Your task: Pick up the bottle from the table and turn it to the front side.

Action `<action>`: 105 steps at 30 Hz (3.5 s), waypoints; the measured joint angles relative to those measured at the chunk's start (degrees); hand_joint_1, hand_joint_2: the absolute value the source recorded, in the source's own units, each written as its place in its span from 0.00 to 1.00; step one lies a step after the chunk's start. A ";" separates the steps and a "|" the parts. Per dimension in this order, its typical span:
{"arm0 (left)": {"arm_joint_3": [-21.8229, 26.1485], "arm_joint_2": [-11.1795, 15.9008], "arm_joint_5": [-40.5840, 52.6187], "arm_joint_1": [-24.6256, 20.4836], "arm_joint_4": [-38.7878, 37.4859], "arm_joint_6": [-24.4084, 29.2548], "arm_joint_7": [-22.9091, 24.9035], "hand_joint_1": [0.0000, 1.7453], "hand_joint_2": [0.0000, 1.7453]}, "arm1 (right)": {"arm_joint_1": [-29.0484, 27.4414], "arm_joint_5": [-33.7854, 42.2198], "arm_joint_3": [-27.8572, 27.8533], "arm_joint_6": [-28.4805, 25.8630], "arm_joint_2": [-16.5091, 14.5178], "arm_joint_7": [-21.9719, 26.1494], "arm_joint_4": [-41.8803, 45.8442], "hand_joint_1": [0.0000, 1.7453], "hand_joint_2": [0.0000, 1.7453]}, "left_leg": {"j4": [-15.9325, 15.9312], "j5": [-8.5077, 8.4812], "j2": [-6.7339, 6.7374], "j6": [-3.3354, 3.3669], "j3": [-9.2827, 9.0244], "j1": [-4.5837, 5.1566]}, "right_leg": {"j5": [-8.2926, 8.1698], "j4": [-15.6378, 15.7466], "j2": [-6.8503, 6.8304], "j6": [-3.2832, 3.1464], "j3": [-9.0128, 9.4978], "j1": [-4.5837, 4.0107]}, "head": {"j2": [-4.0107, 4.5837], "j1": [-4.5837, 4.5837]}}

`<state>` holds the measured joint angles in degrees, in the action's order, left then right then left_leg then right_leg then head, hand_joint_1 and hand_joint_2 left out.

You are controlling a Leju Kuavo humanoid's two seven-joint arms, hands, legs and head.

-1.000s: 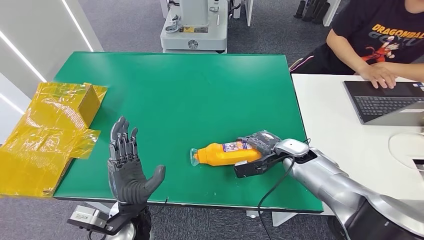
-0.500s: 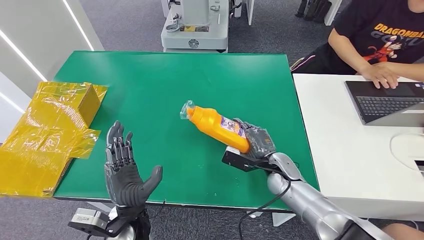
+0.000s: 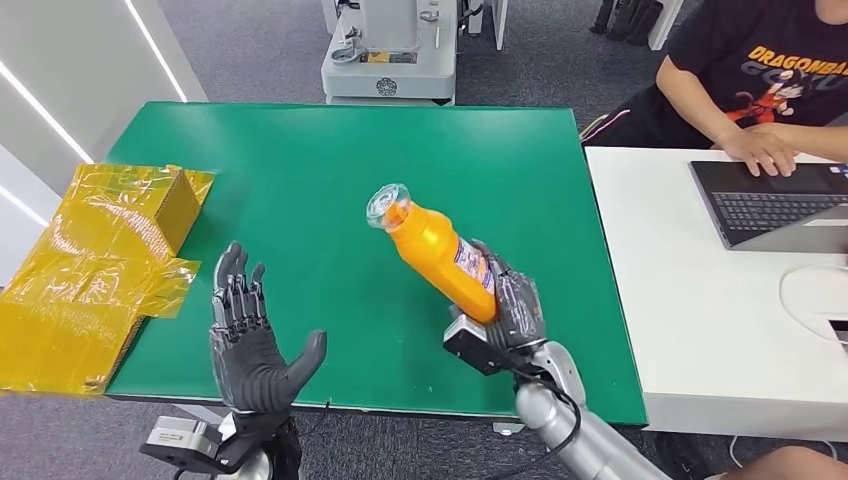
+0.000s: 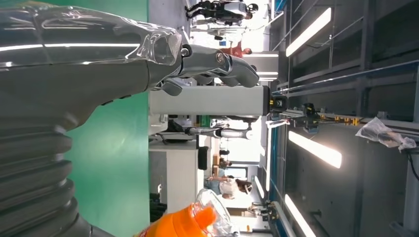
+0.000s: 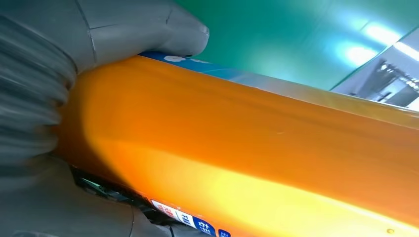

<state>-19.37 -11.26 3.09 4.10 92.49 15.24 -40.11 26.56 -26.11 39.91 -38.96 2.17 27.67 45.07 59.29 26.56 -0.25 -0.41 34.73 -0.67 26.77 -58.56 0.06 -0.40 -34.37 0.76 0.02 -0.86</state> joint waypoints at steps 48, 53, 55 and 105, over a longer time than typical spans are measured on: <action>0.27 0.50 -2.96 -6.65 -13.79 -17.09 8.23 0.00 1.00 | -1.67 -16.67 0.40 23.09 -4.20 -2.05 6.06 1.00 1.00 | -0.01 0.00 0.02 0.00 0.01 0.00 | 0.01 -0.02 0.02 -0.01 -0.01 0.00 | 0.00 0.01; 0.34 0.52 -2.92 -6.50 -13.79 -17.09 8.28 0.00 1.00 | -1.44 -16.91 0.43 23.31 -4.58 -1.97 5.42 1.00 1.00 | 0.00 0.00 0.02 0.00 0.02 0.01 | 0.01 -0.01 0.02 -0.01 -0.01 0.01 | 0.00 0.01; 0.42 0.52 -2.80 -6.42 -13.79 -17.10 8.35 0.00 1.00 | -1.24 -17.07 0.44 23.52 -4.83 -1.85 5.08 1.00 1.00 | 0.00 0.00 0.02 0.00 0.02 0.01 | 0.01 -0.01 0.02 -0.01 -0.01 0.01 | 0.00 0.01; 3.32 -0.61 -1.96 -8.75 -16.36 -16.57 9.15 1.00 1.00 | 1.55 -11.33 2.08 25.46 -8.95 2.84 -1.05 1.00 1.00 | 0.00 -0.01 0.01 0.00 0.01 0.01 | 0.00 -0.02 0.01 -0.01 0.01 0.00 | 0.00 0.01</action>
<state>-16.04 -11.86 1.13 -4.65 76.14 -1.33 -30.96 28.11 -37.44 41.99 -13.49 -6.78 30.51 44.03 59.29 26.55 -0.24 -0.40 34.74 -0.67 26.77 -58.58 0.07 -0.41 -34.36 0.77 0.02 -0.85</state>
